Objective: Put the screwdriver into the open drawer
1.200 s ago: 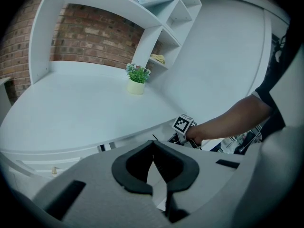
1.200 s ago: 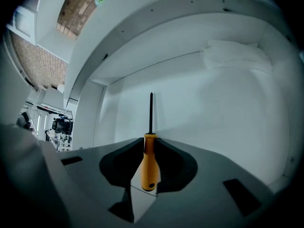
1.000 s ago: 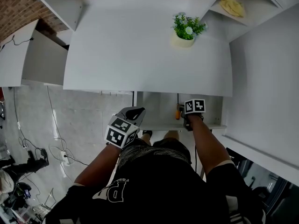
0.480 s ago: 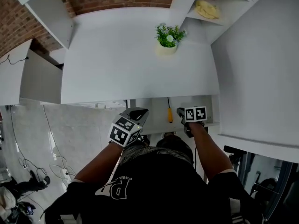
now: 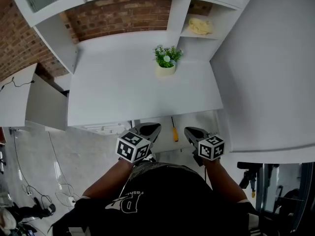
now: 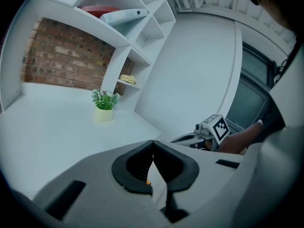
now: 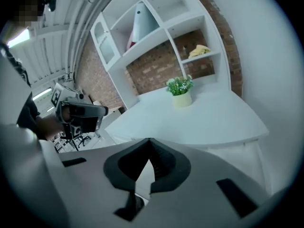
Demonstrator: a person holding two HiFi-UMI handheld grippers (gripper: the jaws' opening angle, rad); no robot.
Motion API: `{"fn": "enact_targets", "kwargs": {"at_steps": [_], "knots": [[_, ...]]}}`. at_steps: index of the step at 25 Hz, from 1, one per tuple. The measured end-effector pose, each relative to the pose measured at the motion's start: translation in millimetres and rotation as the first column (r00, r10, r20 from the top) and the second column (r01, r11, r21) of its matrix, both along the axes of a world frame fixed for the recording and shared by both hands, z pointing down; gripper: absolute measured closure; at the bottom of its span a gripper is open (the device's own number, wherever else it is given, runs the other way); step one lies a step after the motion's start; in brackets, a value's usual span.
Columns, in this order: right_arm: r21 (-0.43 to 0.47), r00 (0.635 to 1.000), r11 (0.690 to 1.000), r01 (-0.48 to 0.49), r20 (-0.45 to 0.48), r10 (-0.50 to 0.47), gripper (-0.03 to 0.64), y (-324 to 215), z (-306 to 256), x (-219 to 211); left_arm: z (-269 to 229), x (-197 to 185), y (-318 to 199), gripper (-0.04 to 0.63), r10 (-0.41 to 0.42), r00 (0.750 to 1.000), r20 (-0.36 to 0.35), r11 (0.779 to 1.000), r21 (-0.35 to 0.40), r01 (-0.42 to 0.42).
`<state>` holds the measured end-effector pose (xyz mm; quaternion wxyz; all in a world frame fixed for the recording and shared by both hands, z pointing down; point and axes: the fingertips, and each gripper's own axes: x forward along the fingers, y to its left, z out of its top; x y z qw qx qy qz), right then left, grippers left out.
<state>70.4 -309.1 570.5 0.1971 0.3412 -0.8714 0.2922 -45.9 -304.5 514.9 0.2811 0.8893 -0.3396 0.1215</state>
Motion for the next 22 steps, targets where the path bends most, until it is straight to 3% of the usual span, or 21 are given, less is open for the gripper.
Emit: {"fn": "enact_targets", "kwargs": {"at_steps": [6, 10, 15, 22], "knots": [[0.161, 1.0, 0.987, -0.008, 0.028, 0.004, 0.612, 39, -62, 17, -21, 27, 29, 0.577, 0.002, 1.0, 0.0, 0.999, 0.039, -0.002], [0.186, 0.995, 0.982, -0.042, 0.094, 0.025, 0.612, 64, -84, 36, -33, 47, 59, 0.577, -0.002, 1.0, -0.006, 0.998, 0.059, 0.002], [0.241, 0.997, 0.97, -0.031, 0.074, 0.014, 0.612, 112, -100, 56, -37, 77, 102, 0.578, -0.001, 1.0, -0.002, 0.998, 0.058, 0.001], [0.235, 0.997, 0.97, -0.058, 0.069, 0.042, 0.612, 174, -97, 94, -46, 108, 164, 0.578, -0.013, 1.0, 0.005, 0.996, 0.091, 0.013]]}}
